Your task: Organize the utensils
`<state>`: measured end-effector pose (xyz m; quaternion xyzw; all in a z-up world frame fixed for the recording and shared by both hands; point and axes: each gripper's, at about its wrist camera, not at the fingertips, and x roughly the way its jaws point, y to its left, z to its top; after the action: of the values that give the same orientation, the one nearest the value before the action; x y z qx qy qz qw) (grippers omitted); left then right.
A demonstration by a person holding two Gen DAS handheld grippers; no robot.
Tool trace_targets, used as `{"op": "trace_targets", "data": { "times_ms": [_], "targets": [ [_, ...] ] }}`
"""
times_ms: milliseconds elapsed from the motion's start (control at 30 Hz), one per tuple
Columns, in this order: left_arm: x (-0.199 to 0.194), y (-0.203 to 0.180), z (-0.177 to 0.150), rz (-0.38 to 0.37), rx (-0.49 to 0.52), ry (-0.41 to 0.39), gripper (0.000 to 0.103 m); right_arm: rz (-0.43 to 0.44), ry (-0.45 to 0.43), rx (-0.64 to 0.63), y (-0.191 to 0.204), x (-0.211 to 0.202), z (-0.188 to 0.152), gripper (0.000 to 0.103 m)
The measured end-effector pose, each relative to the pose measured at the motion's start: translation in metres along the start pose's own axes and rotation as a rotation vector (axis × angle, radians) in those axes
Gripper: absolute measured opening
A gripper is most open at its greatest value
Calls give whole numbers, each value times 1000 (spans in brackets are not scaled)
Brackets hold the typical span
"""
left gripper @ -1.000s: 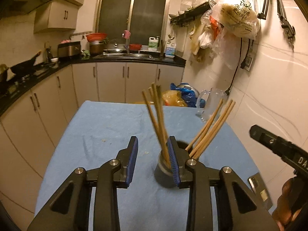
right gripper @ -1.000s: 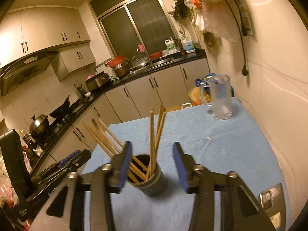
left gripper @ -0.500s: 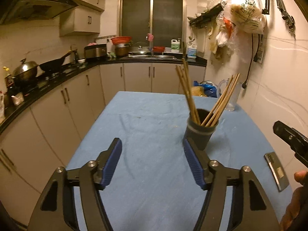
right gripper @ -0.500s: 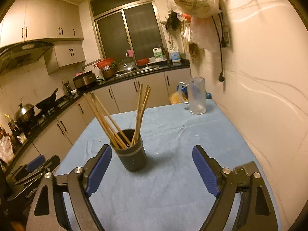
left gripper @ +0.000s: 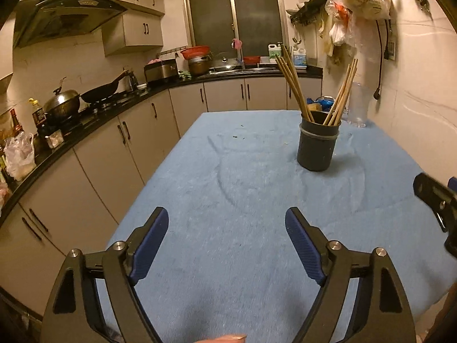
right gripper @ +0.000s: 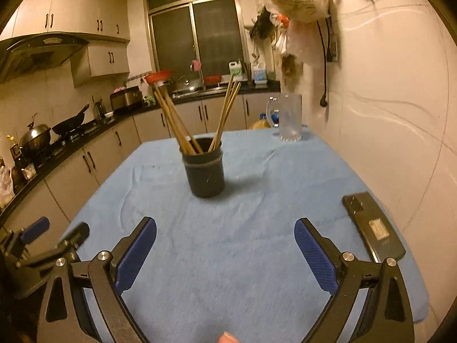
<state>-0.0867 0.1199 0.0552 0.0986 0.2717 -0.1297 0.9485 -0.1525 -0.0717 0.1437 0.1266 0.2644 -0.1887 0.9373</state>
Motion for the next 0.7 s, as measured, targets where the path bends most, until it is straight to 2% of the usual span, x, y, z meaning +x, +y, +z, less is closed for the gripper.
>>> {"op": "trace_targets", "data": {
  "times_ms": [67, 433, 700],
  "targets": [
    [-5, 1, -3, 4, 1, -7, 89, -11, -17, -9, 3, -7, -3, 99],
    [-10, 10, -23, 11, -15, 26, 89, -25, -31, -78, 22, -29, -14, 100],
    [-2, 7, -29, 22, -9, 53, 89, -33, -6, -103, 25, -24, -16, 101]
  ]
}}
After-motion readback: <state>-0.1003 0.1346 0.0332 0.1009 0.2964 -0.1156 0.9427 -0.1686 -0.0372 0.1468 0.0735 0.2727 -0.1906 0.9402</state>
